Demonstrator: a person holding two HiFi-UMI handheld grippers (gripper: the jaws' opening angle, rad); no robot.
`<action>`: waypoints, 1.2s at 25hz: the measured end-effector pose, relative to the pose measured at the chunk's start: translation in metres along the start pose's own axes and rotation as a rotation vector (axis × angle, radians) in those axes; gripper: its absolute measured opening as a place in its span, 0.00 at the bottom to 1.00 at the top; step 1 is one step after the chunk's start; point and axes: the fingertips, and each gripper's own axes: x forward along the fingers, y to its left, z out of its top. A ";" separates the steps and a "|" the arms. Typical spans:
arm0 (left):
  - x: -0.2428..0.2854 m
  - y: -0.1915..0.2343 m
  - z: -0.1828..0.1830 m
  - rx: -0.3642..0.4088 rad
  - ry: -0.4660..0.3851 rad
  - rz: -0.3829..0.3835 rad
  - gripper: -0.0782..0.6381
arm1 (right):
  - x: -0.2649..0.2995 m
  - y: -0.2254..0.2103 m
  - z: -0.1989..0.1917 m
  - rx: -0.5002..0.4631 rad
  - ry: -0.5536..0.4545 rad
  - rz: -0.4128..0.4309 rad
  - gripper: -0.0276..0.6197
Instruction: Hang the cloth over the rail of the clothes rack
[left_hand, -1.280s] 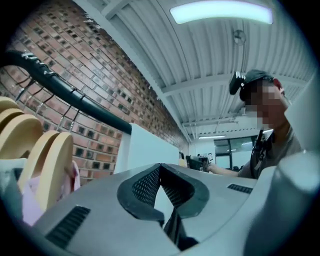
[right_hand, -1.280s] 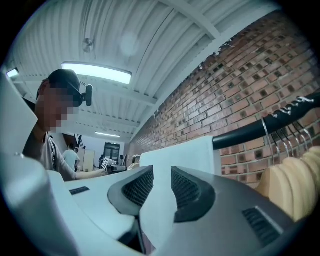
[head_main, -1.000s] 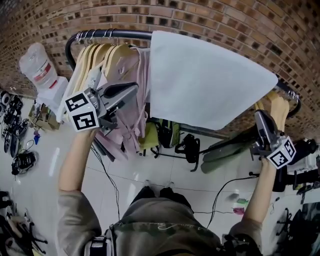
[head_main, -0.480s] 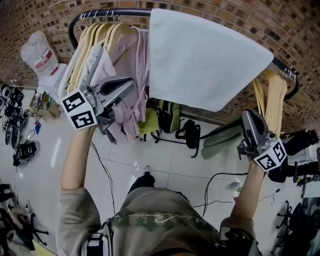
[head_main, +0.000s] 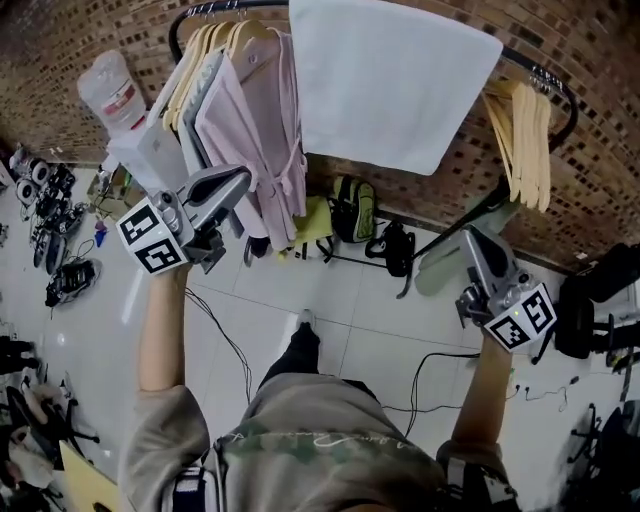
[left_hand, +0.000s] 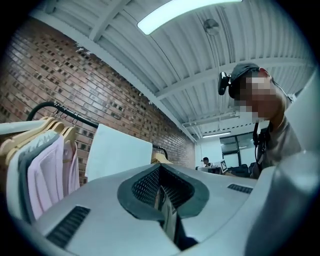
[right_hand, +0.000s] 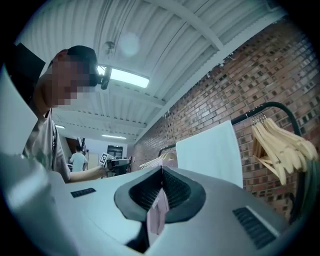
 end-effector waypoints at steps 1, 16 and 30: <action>-0.005 -0.012 -0.001 -0.003 -0.008 0.023 0.12 | -0.008 0.008 -0.002 0.005 -0.002 -0.004 0.05; -0.073 -0.108 -0.035 -0.041 0.018 0.123 0.12 | -0.062 0.114 -0.030 0.086 0.002 -0.070 0.05; -0.121 -0.098 -0.048 0.016 0.043 0.183 0.12 | -0.015 0.169 -0.042 -0.096 0.069 -0.100 0.05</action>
